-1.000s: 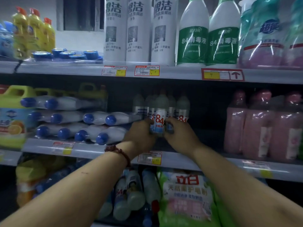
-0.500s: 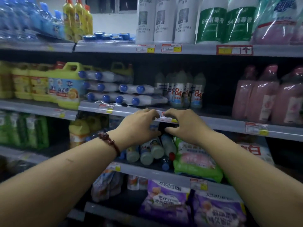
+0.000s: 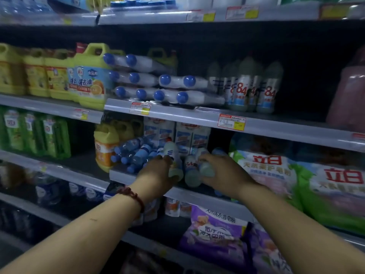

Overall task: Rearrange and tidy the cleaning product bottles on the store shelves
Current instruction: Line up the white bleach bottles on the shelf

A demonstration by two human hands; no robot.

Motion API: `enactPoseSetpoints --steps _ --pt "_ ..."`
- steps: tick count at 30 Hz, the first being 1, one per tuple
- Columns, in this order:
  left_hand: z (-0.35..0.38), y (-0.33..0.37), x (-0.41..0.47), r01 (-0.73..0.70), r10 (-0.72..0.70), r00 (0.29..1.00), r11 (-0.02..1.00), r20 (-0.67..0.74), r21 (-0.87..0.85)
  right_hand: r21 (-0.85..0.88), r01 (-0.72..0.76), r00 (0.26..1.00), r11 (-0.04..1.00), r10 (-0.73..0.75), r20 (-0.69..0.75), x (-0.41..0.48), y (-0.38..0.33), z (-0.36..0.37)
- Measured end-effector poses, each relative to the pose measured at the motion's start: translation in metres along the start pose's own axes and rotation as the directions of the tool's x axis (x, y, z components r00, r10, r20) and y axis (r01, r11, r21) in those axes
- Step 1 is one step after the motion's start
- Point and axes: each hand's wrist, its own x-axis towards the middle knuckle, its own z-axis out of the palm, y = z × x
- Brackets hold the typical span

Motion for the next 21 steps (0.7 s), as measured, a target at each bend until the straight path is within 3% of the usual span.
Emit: enactPoseSetpoints --steps 4,8,11,17,21 --pt "0.02 -0.021 0.017 0.055 -0.06 0.998 0.985 -0.026 -0.163 0.184 0.018 1.0 0.983 -0.014 -0.027 0.022 -0.002 0.036" --pt "0.029 -0.03 0.03 0.127 -0.138 0.99 0.958 -0.024 -0.258 0.361 -0.151 0.987 0.92 0.159 0.007 0.06 -0.002 0.065" --pt "0.036 -0.04 0.048 0.206 -0.202 0.978 0.923 0.048 -0.326 0.391 -0.226 0.972 0.892 0.236 0.025 0.089 0.0 0.08" --pt "0.04 -0.045 0.063 0.333 -0.278 0.941 0.681 0.191 -0.652 0.287 -0.331 0.943 0.899 0.327 0.064 0.13 -0.011 0.106" --pt "0.047 -0.045 0.064 0.4 -0.347 0.897 0.371 0.274 -0.838 0.249 -0.379 0.925 0.891 0.364 0.104 0.143 -0.022 0.12"
